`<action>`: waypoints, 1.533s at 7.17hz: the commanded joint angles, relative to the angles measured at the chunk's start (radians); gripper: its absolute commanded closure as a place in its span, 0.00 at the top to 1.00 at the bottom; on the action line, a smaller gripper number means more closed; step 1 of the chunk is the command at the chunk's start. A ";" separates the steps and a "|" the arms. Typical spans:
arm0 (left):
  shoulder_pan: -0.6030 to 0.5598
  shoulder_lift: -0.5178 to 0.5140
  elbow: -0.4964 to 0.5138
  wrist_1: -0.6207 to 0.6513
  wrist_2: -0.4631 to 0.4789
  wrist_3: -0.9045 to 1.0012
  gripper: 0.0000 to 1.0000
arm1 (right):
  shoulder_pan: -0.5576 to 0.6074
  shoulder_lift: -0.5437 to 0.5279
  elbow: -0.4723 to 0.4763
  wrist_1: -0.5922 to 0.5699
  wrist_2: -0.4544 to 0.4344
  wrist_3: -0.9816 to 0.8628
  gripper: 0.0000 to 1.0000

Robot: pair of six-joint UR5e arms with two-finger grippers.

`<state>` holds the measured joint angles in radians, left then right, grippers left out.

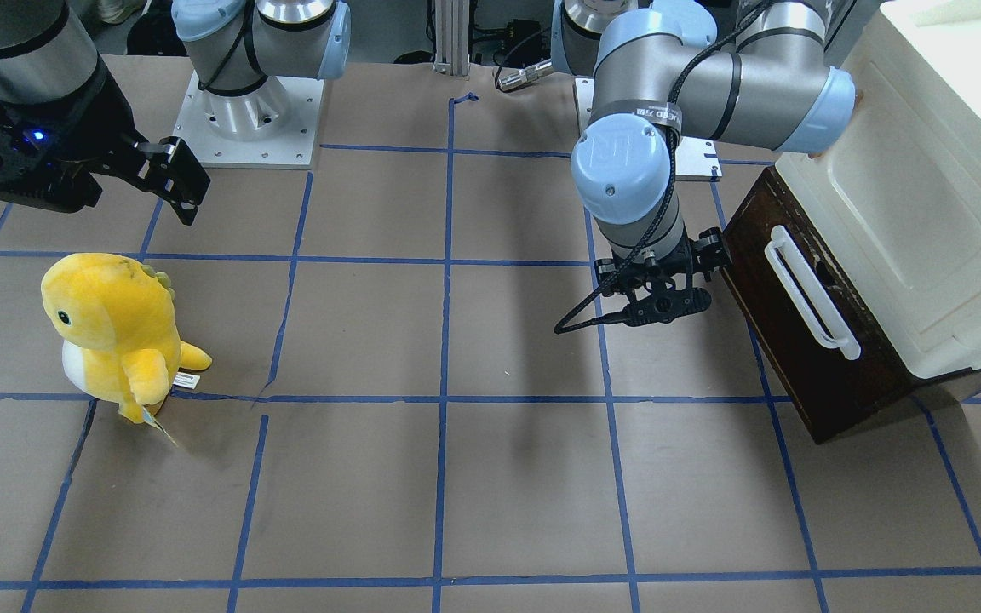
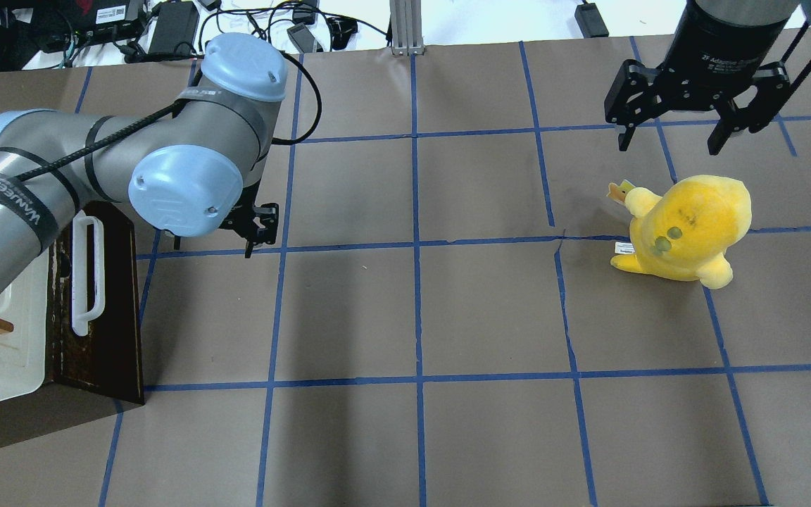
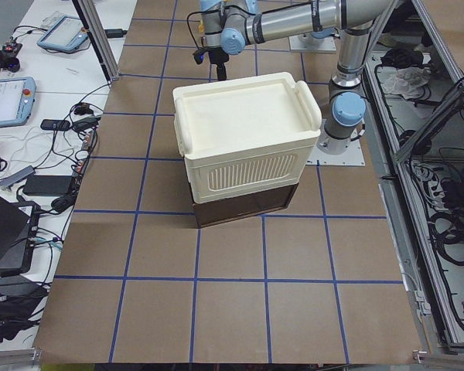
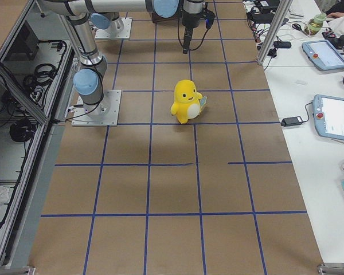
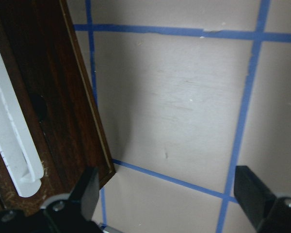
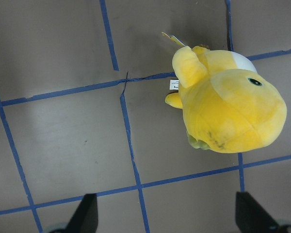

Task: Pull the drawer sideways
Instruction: 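Move the left gripper down to the white handle on the wooden drawer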

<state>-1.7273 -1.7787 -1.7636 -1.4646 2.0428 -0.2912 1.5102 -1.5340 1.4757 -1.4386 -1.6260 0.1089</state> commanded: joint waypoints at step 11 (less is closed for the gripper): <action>0.049 -0.168 -0.131 -0.074 0.706 -0.097 1.00 | 0.001 0.000 0.000 0.000 0.000 0.000 1.00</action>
<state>-1.6971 -1.9414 -1.8870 -1.5373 2.7411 -0.3680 1.5110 -1.5340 1.4757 -1.4378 -1.6260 0.1089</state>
